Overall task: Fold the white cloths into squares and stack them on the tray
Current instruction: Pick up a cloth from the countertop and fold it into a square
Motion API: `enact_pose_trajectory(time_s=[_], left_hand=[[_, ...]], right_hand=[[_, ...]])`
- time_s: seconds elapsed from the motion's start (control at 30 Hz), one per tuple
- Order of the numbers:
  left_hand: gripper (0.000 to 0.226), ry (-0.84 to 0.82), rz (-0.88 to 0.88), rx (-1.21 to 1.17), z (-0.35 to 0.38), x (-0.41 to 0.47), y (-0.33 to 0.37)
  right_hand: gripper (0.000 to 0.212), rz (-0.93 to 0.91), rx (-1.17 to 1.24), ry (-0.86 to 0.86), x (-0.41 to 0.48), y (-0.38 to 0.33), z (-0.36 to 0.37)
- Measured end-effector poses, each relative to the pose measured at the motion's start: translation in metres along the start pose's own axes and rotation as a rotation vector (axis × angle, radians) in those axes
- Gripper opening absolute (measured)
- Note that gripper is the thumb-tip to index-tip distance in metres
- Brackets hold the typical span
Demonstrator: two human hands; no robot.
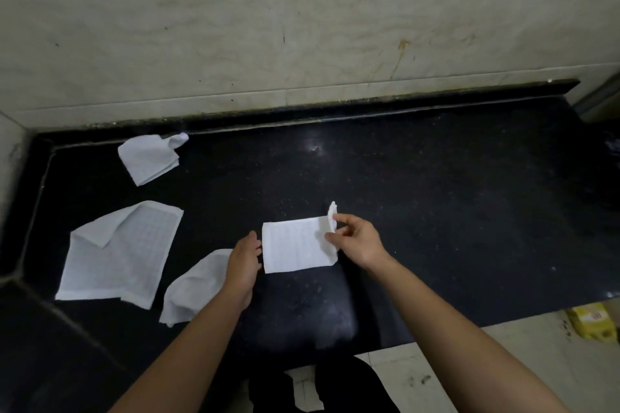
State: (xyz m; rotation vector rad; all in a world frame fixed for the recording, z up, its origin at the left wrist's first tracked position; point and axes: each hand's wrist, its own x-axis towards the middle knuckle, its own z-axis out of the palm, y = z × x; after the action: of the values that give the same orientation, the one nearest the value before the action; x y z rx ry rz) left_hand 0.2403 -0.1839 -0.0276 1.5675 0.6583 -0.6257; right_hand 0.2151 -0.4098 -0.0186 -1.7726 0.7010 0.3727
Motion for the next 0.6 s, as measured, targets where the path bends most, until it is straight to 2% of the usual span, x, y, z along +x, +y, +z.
enact_pose_trajectory(time_s=[0.1, 0.27, 0.43, 0.53, 0.6], left_hand=[[0.054, -0.009, -0.083, -0.063, -0.009, 0.005, 0.007], [0.057, -0.103, -0.088, -0.104, -0.025, 0.004, 0.009], [0.057, -0.115, -0.065, -0.104, -0.037, 0.007, 0.003], [0.048, -0.068, 0.027, 0.049, -0.038, 0.009, 0.000], [0.041, -0.001, 0.199, 0.313, -0.041, 0.011, -0.004]], right_hand=[[0.046, -0.074, -0.138, -0.051, 0.002, -0.008, 0.036], [0.051, -0.170, -0.389, -0.155, 0.003, -0.019, 0.091], [0.055, -0.148, -0.447, -0.248, 0.001, -0.018, 0.118], [0.039, -0.219, -0.403, -0.131, -0.005, -0.016, 0.104], [0.032, -0.330, -0.423, -0.032, -0.007, -0.011, 0.087]])
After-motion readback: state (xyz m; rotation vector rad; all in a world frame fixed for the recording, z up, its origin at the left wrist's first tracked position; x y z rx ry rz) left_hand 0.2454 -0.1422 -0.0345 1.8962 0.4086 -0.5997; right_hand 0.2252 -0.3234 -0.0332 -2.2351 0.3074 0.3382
